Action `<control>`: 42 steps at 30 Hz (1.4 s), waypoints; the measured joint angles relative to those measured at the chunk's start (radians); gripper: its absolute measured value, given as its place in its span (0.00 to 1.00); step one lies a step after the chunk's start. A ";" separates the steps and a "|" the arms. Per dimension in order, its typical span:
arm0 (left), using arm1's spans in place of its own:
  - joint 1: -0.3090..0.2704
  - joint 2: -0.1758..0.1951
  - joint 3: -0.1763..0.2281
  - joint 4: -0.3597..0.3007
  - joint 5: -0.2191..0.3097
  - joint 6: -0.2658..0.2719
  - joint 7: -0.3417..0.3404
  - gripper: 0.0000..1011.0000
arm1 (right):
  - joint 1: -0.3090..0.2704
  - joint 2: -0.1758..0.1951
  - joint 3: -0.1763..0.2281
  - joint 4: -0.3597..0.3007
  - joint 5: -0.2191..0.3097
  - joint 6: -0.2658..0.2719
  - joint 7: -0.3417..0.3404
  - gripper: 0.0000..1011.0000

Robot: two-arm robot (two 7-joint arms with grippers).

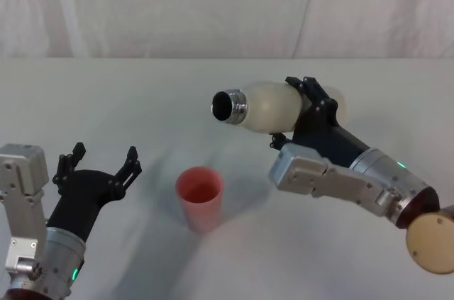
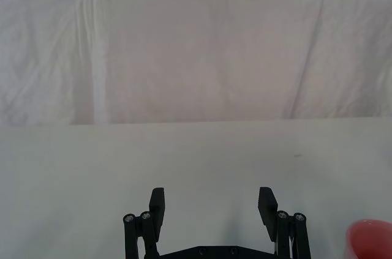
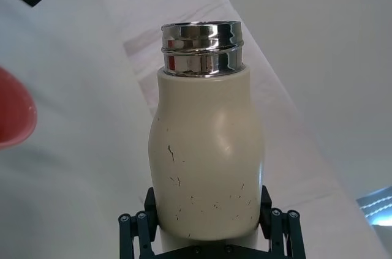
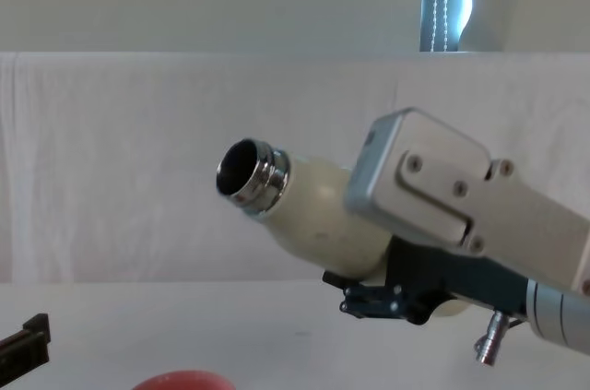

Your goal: Grasp the thermos with one hand and pour water into the cup lid.

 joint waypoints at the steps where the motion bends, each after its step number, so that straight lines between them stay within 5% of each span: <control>1: 0.000 0.000 0.000 0.000 0.000 0.000 0.000 0.99 | -0.002 -0.002 0.004 0.000 0.008 0.000 0.002 0.95; 8: 0.000 0.000 0.000 0.000 0.000 0.000 0.000 0.99 | -0.017 -0.028 0.047 0.000 0.105 0.011 0.028 0.95; 20: 0.000 0.000 0.000 0.000 0.000 0.000 0.000 0.99 | -0.041 -0.082 0.136 0.005 0.346 0.049 0.109 0.95; 29: 0.000 0.000 0.000 0.000 0.000 0.000 0.000 0.99 | -0.042 -0.099 0.157 0.019 0.466 0.065 0.139 0.95; 42: 0.000 0.000 0.000 0.000 0.000 0.000 0.000 0.99 | -0.034 -0.131 0.201 0.023 0.650 0.159 0.176 0.95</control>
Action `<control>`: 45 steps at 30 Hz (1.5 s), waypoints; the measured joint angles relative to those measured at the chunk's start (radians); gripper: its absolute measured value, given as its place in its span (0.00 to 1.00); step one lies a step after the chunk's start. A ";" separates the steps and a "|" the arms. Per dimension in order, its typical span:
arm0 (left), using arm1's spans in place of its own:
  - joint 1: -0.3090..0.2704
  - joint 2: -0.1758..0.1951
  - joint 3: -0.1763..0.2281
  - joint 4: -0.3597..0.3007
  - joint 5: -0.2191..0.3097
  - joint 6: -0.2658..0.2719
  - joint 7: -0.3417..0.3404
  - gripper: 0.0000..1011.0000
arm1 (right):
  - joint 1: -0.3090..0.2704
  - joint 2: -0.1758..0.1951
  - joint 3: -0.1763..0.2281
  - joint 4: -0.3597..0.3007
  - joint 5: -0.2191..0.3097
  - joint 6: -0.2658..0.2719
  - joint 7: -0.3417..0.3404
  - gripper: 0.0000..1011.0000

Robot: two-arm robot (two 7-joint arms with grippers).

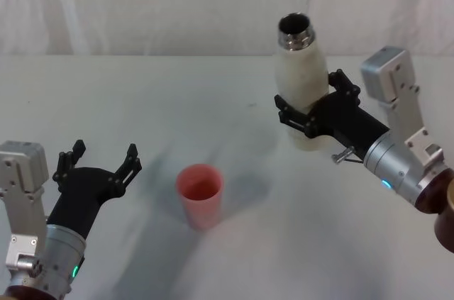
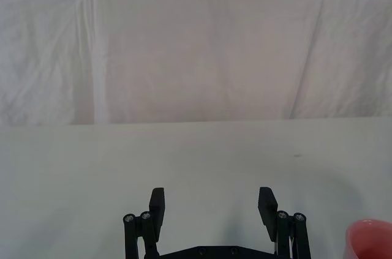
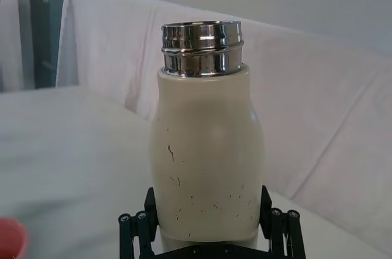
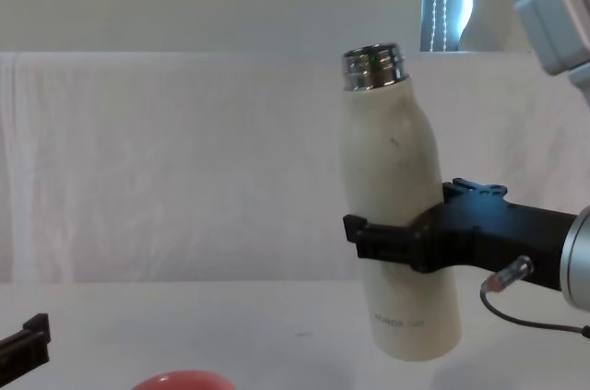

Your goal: Grasp the thermos with one hand and pour water into the cup lid.

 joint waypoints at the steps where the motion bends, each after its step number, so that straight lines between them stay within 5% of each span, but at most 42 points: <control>1: 0.000 0.000 0.000 0.000 0.000 0.000 0.000 0.99 | 0.001 -0.002 0.006 0.002 0.024 0.008 0.006 0.95; 14: 0.000 0.000 0.000 0.000 0.000 0.000 0.000 0.99 | 0.010 -0.011 0.031 0.025 0.170 0.069 0.032 0.95; 28: 0.000 0.000 0.000 0.000 0.000 0.000 0.000 0.99 | 0.032 0.002 0.015 0.070 0.212 0.054 0.019 0.95; 45: 0.000 0.000 0.000 0.000 0.000 0.000 0.000 0.99 | 0.101 -0.013 -0.010 0.236 0.248 -0.018 -0.016 0.95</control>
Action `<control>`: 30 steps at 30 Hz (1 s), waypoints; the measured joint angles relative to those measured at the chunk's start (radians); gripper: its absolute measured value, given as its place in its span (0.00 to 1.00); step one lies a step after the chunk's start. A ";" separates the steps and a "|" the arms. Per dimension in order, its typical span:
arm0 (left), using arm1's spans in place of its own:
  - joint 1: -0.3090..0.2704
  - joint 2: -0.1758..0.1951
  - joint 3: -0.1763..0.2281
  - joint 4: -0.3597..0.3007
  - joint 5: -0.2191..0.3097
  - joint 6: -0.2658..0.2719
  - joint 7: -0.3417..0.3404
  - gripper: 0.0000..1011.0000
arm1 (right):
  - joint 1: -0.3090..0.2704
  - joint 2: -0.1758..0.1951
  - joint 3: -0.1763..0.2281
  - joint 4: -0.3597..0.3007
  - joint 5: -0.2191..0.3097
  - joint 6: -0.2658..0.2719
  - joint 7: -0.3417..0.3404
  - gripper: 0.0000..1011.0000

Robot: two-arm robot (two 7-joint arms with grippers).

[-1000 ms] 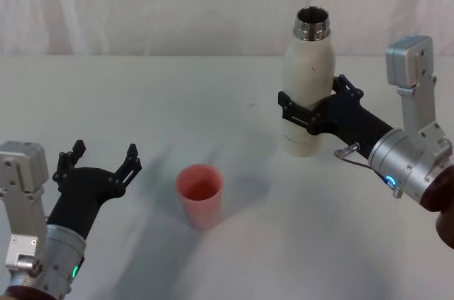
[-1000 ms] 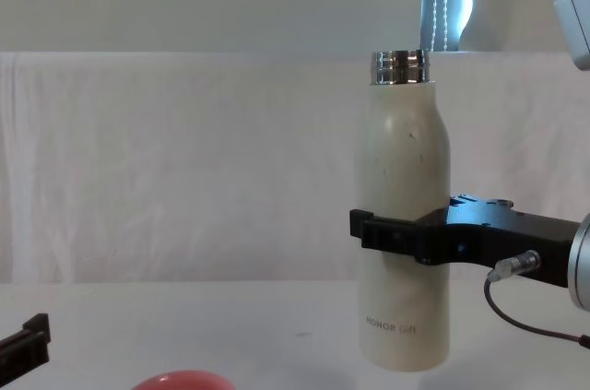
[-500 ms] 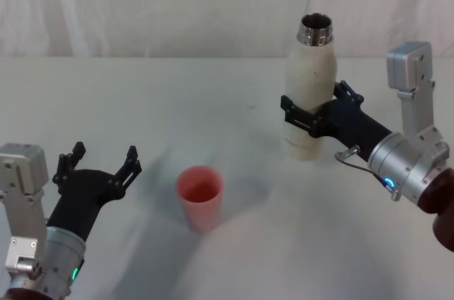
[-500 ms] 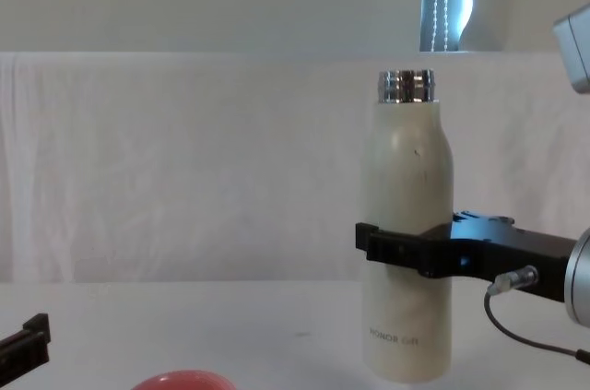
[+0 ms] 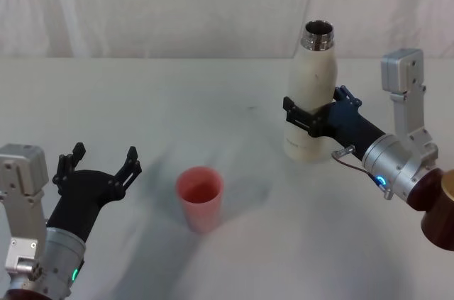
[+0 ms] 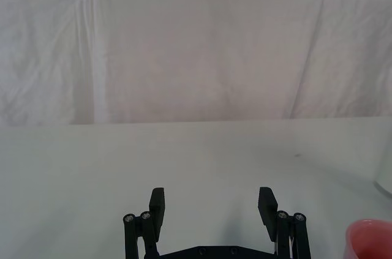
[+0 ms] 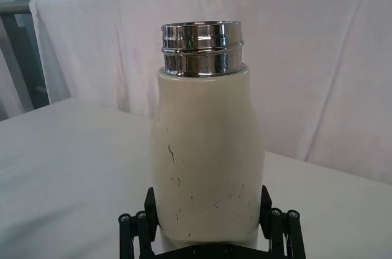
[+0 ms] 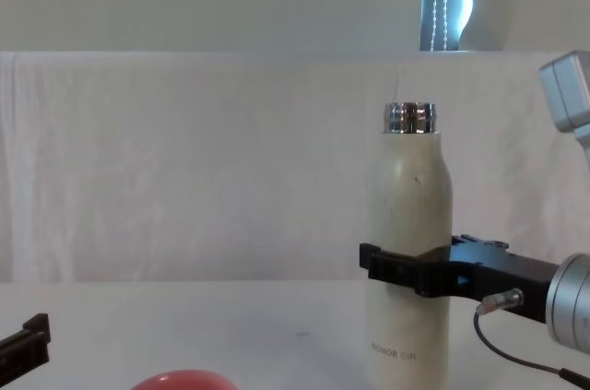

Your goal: Grasp the thermos with one hand and pour water into the cup lid.

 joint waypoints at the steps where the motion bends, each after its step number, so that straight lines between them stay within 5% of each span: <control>1: 0.000 0.000 0.000 0.000 0.000 0.000 0.000 0.99 | 0.003 -0.001 -0.001 0.006 0.001 -0.002 0.000 0.95; 30: 0.000 0.000 0.000 0.000 0.000 0.000 0.000 0.99 | 0.029 -0.049 -0.027 0.116 0.016 -0.113 0.000 0.95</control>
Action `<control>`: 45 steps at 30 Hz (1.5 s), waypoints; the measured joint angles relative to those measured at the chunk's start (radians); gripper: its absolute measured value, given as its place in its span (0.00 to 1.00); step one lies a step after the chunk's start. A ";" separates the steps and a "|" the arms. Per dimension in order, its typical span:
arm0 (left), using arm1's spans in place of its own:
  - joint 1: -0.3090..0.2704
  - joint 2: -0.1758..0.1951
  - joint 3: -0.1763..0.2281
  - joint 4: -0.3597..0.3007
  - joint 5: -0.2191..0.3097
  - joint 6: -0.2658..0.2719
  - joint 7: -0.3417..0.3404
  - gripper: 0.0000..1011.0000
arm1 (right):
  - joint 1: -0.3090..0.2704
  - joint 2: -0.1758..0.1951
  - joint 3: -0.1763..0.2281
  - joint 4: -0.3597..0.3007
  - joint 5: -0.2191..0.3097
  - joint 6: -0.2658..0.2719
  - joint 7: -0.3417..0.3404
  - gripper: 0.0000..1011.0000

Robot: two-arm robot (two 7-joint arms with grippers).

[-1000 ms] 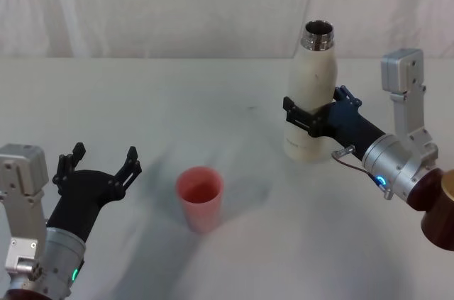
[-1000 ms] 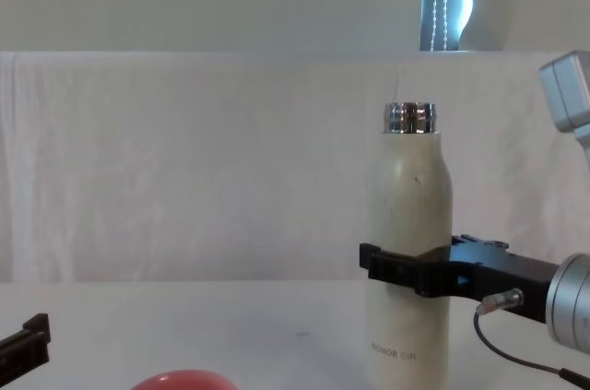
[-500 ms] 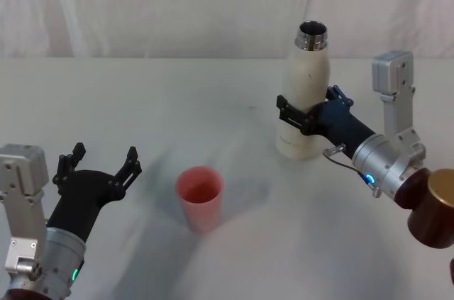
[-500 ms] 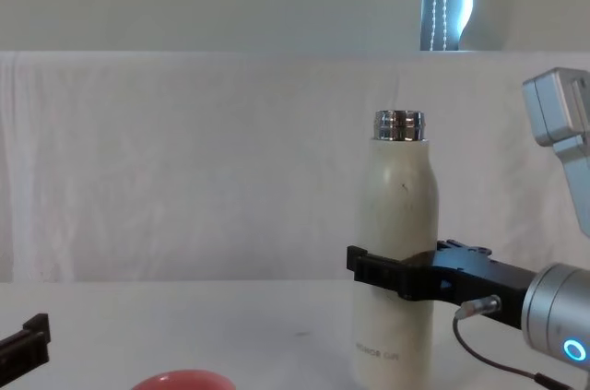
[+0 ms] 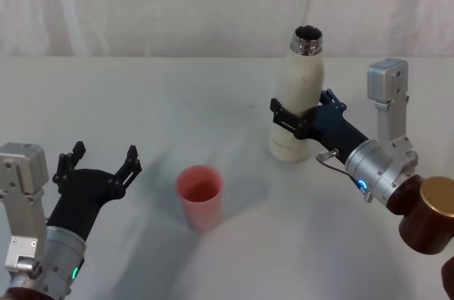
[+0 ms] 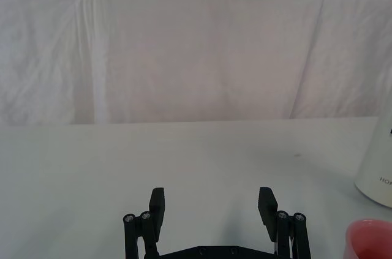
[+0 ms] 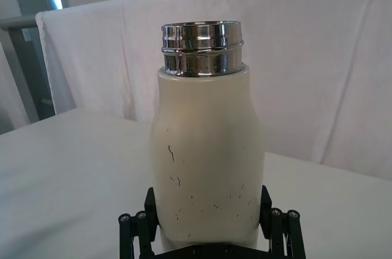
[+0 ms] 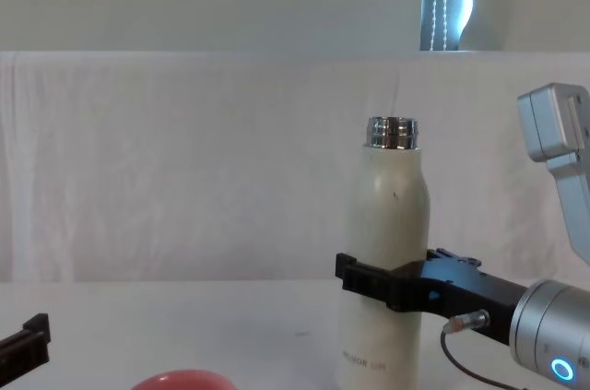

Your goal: Grasp the thermos with one hand and pour water into the cup lid.

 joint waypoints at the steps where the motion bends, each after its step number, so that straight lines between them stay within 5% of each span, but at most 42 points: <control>1: 0.000 0.000 0.000 0.000 0.000 0.000 0.000 0.99 | -0.001 0.000 -0.001 0.000 0.000 0.000 0.000 0.95; 45: 0.000 0.000 0.000 0.000 0.000 0.000 0.000 0.99 | -0.013 0.005 -0.009 -0.001 0.000 0.010 0.011 0.94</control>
